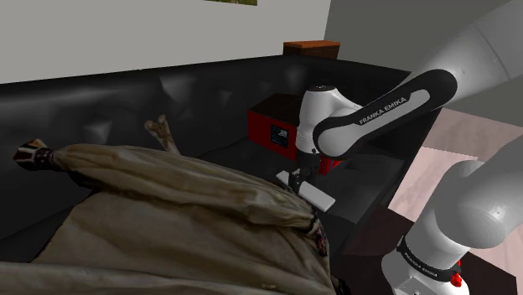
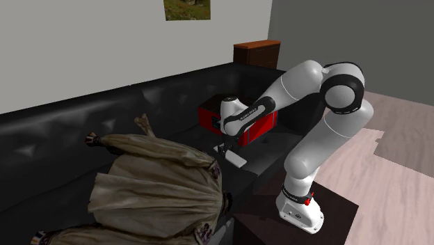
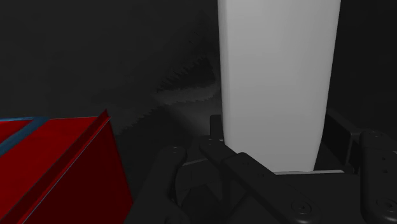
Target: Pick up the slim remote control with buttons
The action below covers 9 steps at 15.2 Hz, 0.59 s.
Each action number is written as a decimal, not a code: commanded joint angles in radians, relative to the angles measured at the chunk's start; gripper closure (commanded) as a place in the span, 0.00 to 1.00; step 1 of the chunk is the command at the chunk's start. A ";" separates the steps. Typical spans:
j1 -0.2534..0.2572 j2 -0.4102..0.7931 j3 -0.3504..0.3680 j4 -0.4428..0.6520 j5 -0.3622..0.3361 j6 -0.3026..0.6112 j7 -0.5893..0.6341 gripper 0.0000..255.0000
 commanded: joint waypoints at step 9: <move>0.004 -0.066 -0.009 0.037 0.003 -0.103 -0.004 1.00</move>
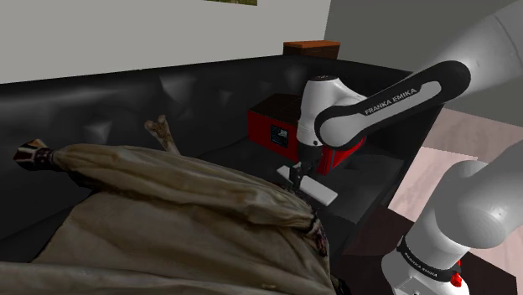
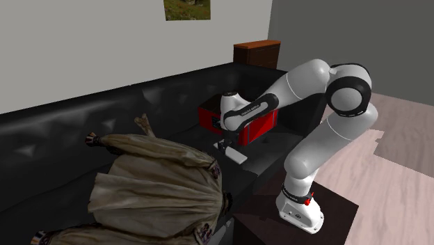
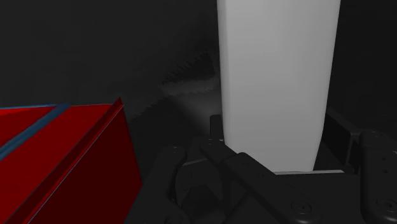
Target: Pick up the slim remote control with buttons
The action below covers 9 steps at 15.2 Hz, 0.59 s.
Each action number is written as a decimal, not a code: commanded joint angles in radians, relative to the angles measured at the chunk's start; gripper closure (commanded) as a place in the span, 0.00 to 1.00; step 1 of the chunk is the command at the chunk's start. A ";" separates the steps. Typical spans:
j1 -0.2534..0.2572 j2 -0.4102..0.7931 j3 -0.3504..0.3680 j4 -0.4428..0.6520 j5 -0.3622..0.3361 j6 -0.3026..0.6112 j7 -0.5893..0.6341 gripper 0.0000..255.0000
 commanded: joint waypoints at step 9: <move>0.003 -0.090 -0.015 0.079 -0.001 -0.169 -0.003 1.00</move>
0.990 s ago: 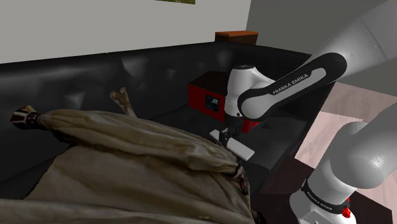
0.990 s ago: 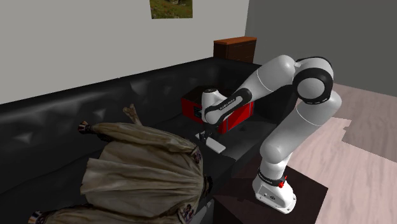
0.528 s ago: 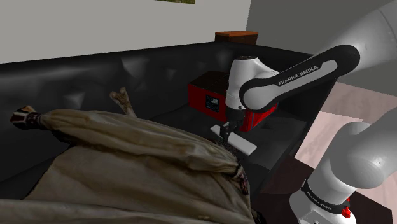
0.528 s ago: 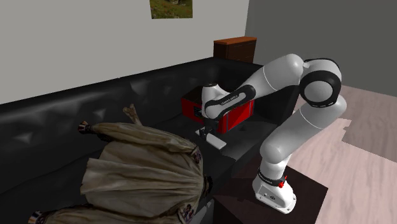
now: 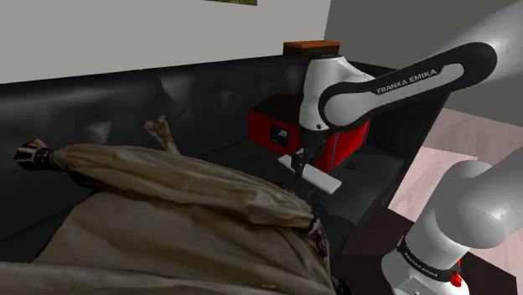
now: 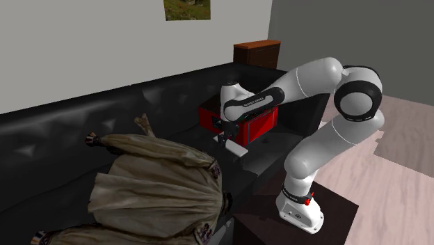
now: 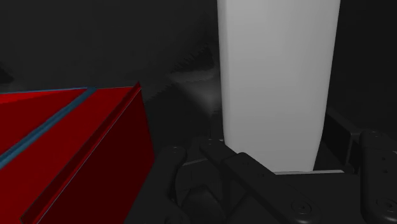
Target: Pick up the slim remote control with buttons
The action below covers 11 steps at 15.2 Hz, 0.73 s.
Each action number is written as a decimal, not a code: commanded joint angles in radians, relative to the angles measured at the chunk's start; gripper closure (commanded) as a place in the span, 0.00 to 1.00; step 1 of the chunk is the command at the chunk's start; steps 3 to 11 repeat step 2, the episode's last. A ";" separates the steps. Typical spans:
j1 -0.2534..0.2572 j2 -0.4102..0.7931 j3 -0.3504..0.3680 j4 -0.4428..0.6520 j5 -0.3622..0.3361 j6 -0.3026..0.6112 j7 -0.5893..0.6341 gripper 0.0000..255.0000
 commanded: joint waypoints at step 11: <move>0.001 -0.009 -0.001 0.008 0.000 -0.018 0.001 1.00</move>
